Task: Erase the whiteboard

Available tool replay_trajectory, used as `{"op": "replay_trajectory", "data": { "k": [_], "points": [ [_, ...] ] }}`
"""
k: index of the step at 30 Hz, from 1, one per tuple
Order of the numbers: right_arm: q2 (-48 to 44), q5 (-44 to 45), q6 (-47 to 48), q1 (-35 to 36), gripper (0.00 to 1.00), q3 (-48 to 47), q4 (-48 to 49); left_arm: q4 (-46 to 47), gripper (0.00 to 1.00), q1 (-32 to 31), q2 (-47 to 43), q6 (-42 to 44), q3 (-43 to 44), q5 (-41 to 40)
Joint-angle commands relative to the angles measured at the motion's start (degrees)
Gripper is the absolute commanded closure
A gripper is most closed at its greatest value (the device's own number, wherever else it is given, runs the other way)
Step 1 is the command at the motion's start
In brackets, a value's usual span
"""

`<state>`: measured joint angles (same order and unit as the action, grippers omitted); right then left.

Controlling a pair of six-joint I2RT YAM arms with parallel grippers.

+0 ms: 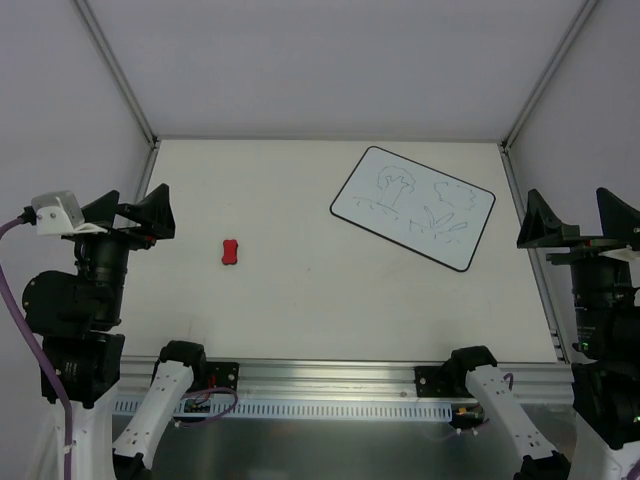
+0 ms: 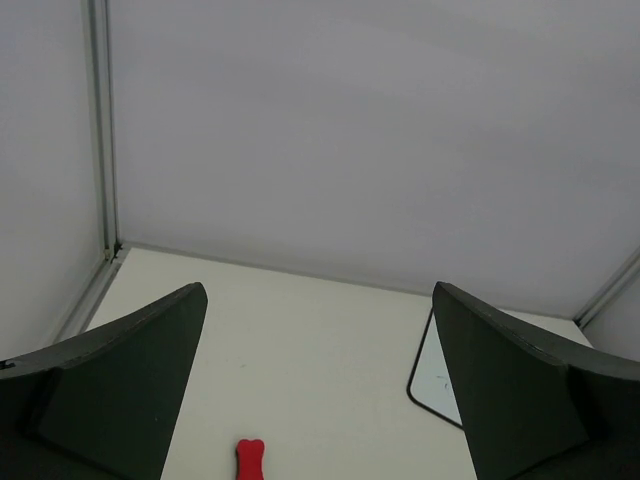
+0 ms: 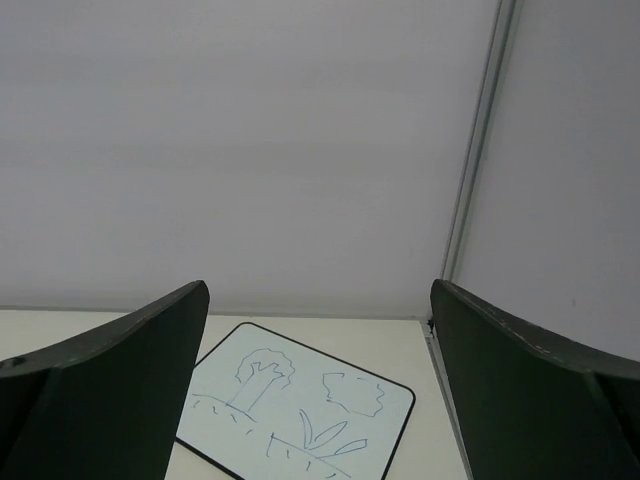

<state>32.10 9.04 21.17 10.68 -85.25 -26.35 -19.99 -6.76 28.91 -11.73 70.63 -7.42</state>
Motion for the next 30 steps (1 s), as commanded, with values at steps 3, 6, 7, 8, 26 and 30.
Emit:
{"op": "replay_trajectory", "data": {
  "k": [3, 6, 7, 8, 26, 30],
  "points": [
    [4.2, -5.2, -3.5, -0.3, 0.01, 3.8, 1.7, 0.5, 0.01, -0.2, 2.8, -2.2, -3.6, 3.2],
    [6.7, -8.4, -5.0, -0.3, 0.01, 6.7, 1.7, -1.0, 0.01, -0.2, 4.5, -3.6, -6.9, 5.1],
    [9.2, -8.4, -6.0, -0.2, 0.01, 7.2, 1.8, -1.5, 0.01, -0.2, 4.9, -4.9, -7.7, 5.5],
    [10.6, -10.2, -6.9, -0.3, 0.01, 7.6, 1.8, -1.9, 0.01, -0.2, 5.8, -5.5, -8.6, 6.0],
    [56.3, -19.5, -20.4, -23.6, 0.01, 4.6, 8.8, -3.6, 0.01, -0.2, 12.0, -8.9, -20.0, 11.6],
    [67.9, -26.4, -24.9, -29.0, 0.01, 0.0, 10.4, -3.6, 0.01, -0.2, 12.5, -9.4, -20.5, 10.9]
  ]
}}
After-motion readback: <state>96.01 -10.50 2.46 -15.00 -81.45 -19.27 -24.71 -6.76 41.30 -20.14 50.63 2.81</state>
